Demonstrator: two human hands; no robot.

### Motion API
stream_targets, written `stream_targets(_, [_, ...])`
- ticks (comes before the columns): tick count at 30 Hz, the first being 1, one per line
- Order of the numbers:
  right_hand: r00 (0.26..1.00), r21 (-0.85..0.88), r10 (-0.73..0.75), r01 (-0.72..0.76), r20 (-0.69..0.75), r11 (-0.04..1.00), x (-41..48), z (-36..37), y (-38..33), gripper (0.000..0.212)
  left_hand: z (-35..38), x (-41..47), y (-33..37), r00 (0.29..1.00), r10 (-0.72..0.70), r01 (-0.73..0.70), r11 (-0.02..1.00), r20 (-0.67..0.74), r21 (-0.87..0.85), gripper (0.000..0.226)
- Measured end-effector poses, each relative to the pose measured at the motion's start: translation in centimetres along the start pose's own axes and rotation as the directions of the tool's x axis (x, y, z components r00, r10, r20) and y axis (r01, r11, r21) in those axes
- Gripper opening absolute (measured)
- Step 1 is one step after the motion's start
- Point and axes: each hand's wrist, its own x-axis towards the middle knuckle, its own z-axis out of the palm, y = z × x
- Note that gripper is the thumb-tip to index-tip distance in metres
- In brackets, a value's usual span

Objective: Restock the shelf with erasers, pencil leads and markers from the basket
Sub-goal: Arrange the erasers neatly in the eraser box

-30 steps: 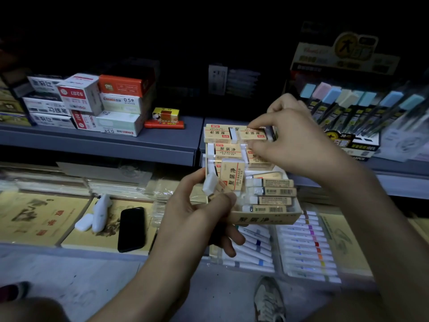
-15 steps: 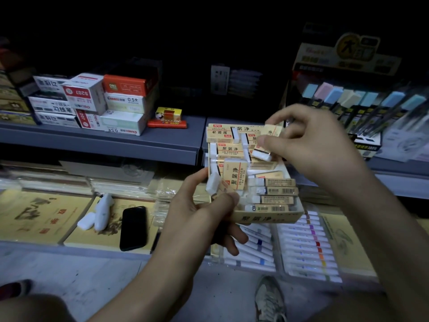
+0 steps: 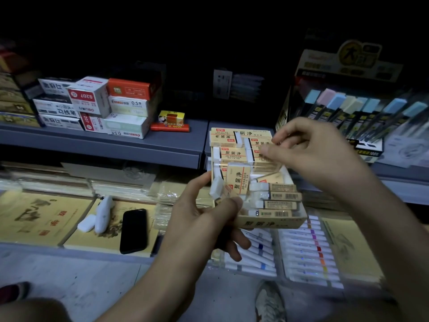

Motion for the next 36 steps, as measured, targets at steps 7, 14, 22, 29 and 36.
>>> stream_targets(7, [0.998,-0.108,-0.035,0.040,0.049,0.993,-0.3,-0.2,-0.3,0.025,0.0,0.1,0.0,1.000,0.001,-0.001,1.000,-0.024,0.000,0.045])
stream_targets(14, [0.907,-0.173,-0.045,0.129,0.419,0.977,-1.7,-4.1,-1.5,0.023,-0.1,0.2,-0.1,1.000,-0.007,0.007,1.000,-0.027,0.001,0.042])
stream_targets(22, [0.848,-0.221,-0.020,0.160,0.529,0.962,-2.0,-4.5,-2.4,0.048,0.0,0.2,-0.1,0.999,-0.006,0.007,1.000,-0.036,0.005,0.045])
stream_targets(29, [0.831,-0.177,-0.032,0.156,0.555,0.972,-1.4,-3.6,-2.3,0.052,0.0,0.1,-0.1,0.999,0.005,-0.004,1.000,-0.032,0.025,0.041])
stream_targets(36, [0.878,-0.155,-0.117,0.210,0.464,0.965,-1.5,-3.7,-1.5,0.012,0.1,-0.1,0.1,1.000,0.012,-0.011,1.000,-0.021,0.018,0.038])
